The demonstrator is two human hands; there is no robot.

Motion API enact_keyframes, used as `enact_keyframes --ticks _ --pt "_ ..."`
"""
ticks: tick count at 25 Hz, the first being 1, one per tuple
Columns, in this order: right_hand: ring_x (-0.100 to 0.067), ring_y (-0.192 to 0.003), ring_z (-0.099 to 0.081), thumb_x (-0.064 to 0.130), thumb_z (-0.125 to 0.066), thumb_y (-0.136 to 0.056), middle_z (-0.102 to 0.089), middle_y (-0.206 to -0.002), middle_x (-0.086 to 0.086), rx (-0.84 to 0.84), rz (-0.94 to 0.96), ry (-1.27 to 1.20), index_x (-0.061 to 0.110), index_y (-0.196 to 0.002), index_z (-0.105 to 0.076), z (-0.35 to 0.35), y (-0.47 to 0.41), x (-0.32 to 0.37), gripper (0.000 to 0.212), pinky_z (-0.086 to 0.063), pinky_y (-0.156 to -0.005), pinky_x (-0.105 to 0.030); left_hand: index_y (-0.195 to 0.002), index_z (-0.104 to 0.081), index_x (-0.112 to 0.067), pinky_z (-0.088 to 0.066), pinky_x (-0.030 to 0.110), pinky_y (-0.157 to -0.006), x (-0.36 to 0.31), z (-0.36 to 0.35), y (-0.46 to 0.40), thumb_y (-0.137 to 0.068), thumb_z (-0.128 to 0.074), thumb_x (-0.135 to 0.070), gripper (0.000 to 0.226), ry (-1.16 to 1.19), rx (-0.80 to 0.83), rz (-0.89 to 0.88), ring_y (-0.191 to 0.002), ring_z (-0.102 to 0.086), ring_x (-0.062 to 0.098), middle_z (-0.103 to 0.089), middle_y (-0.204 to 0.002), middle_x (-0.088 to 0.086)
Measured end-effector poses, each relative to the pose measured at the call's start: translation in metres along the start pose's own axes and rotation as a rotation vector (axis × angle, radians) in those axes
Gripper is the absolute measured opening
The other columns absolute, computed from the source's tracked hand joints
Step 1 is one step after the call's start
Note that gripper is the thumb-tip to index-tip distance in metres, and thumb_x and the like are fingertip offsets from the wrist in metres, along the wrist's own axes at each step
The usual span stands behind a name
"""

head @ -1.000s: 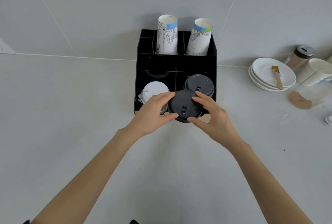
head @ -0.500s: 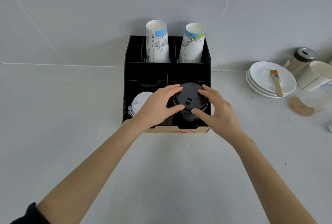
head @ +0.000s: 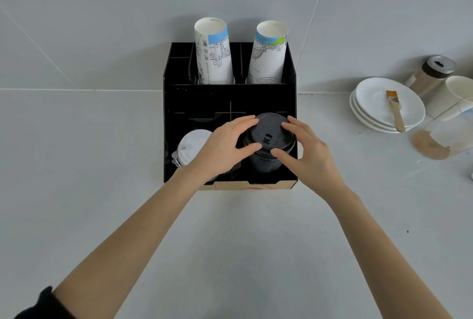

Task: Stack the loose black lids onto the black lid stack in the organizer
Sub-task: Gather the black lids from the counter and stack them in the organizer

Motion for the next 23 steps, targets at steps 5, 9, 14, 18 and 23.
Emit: enact_keyframes --ticks 5,9,14,18,23 --pt "-0.016 -0.128 -0.040 0.019 -0.065 -0.079 -0.038 -0.144 -0.003 -0.005 -0.026 -0.015 0.013 -0.127 -0.043 -0.0058 0.0048 -0.0013 0.053 -0.029 -0.095 -0.012 -0.129 -0.040 -0.016 -0.035 0.045 -0.108 0.0036 -0.0014 0.0032 -0.083 -0.059 -0.023 0.051 0.010 -0.011 -0.007 -0.131 -0.037 0.020 -0.040 -0.143 0.005" --pt "-0.017 -0.127 -0.040 0.018 -0.065 -0.079 -0.038 -0.144 -0.003 -0.007 -0.026 -0.011 0.013 -0.127 -0.043 -0.0070 0.0047 0.0006 0.054 -0.027 -0.093 -0.008 -0.129 -0.040 -0.014 -0.037 0.033 -0.106 0.0043 -0.0033 0.0058 -0.083 -0.059 -0.019 0.050 0.068 -0.038 -0.006 -0.128 -0.040 0.019 -0.041 -0.142 0.006" --pt "-0.017 -0.128 -0.040 0.019 -0.065 -0.079 -0.037 -0.144 -0.003 -0.006 -0.024 0.003 0.013 -0.127 -0.043 -0.0080 0.0043 0.0018 0.053 -0.026 -0.093 -0.008 -0.128 -0.041 -0.011 -0.037 0.022 -0.100 0.0039 -0.0049 0.0064 -0.082 -0.060 -0.012 0.050 0.192 -0.060 0.027 -0.125 -0.043 0.019 -0.044 -0.139 0.008" --pt "-0.017 -0.127 -0.039 0.018 -0.065 -0.079 -0.037 -0.144 -0.004 -0.006 -0.024 0.011 0.012 -0.127 -0.043 -0.0091 0.0030 0.0021 0.053 -0.020 -0.090 -0.003 -0.127 -0.043 -0.009 -0.038 0.027 -0.101 0.0044 -0.0048 0.0072 -0.080 -0.061 -0.009 0.050 0.237 -0.071 0.037 -0.125 -0.044 0.020 -0.045 -0.138 0.011" --pt "-0.016 -0.128 -0.039 0.019 -0.065 -0.079 -0.037 -0.144 -0.003 0.013 -0.015 0.039 0.013 -0.126 -0.044 -0.0072 0.0012 0.0027 0.052 -0.020 -0.091 -0.003 -0.126 -0.044 -0.008 -0.039 0.028 -0.101 0.0055 -0.0041 0.0078 -0.080 -0.062 -0.007 0.050 0.254 -0.073 0.040 -0.124 -0.045 0.022 -0.046 -0.137 0.012"
Point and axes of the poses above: each hand's wrist, its own y-axis away from the middle knuckle, its own z-axis out of the back of the hand, x = y × z, the point moved 1 cm from there along -y, towards the middle knuckle
